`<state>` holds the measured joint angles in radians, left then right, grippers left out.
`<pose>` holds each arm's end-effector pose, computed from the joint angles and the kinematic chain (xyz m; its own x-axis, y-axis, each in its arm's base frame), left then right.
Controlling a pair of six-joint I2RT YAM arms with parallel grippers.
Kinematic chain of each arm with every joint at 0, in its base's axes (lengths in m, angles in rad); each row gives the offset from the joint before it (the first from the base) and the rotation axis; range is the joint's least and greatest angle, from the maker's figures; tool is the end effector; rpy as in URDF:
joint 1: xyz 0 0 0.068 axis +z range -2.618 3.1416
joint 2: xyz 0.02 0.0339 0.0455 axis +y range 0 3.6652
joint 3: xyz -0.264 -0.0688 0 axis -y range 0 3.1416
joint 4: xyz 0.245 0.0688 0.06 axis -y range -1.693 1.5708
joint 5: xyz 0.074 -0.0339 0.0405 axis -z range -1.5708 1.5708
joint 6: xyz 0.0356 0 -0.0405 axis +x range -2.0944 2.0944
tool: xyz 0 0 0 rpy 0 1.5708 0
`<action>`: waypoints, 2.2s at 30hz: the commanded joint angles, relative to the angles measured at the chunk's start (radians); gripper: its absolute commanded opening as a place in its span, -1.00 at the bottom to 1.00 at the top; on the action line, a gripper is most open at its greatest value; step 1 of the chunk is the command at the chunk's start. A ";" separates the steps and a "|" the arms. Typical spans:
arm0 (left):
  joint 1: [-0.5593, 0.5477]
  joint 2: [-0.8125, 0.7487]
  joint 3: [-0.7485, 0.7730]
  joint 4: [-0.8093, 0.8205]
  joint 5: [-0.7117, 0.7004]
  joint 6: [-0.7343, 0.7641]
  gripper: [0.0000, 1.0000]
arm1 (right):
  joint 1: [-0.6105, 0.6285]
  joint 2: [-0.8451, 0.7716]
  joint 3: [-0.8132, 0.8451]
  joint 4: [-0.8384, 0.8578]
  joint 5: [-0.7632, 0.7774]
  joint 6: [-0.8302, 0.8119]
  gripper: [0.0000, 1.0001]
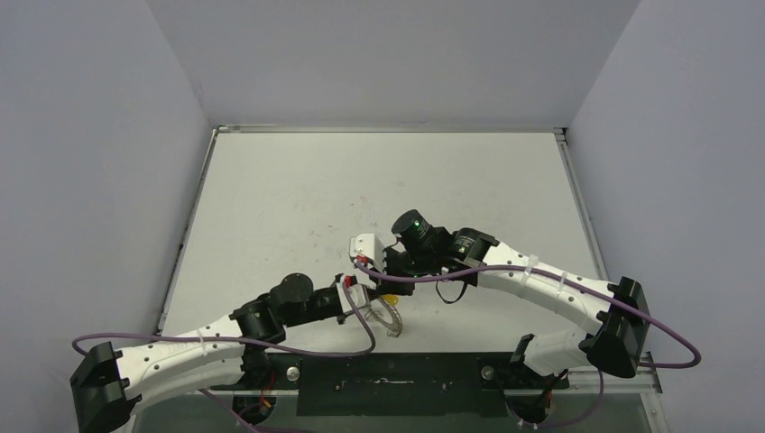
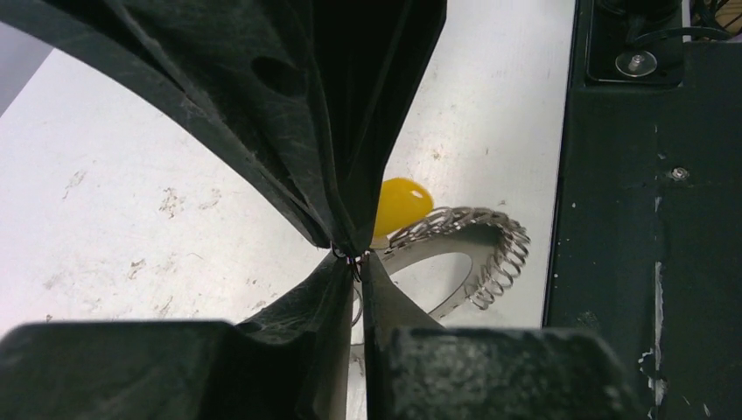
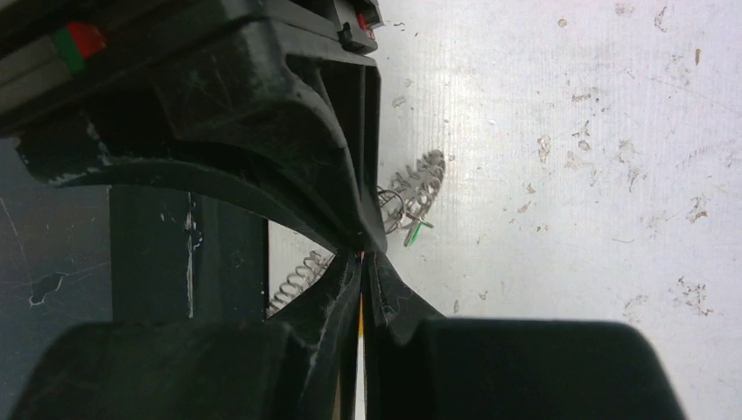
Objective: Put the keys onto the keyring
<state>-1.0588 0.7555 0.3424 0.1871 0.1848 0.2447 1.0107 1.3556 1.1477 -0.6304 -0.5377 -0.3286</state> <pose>0.0837 -0.1623 0.2267 0.1223 0.2684 -0.9555 0.9431 0.2684 0.1962 0.1363 0.2517 0.3018 -0.0803 -0.6498 -0.7558 -0.9884 -0.0460 0.1446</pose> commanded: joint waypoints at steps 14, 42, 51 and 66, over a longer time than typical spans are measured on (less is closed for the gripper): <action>-0.003 -0.120 -0.053 -0.010 -0.051 -0.011 -1.00 | -0.071 0.004 0.004 0.093 -0.077 0.023 -1.00; -0.004 -0.168 -0.126 0.032 -0.069 -0.004 -1.00 | -0.214 0.047 -0.281 0.471 -0.262 0.134 -0.40; -0.004 -0.222 -0.163 0.110 -0.074 -0.020 -1.00 | -0.220 -0.022 -0.319 0.526 -0.217 0.162 -0.16; -0.002 -0.071 -0.165 0.331 -0.314 -0.058 -1.00 | -0.352 -0.282 -0.488 0.718 0.074 0.288 0.80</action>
<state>-1.0588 0.6090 0.1337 0.3573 -0.0418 0.2092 0.7048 1.1229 0.6857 -0.0387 -0.5480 -0.1074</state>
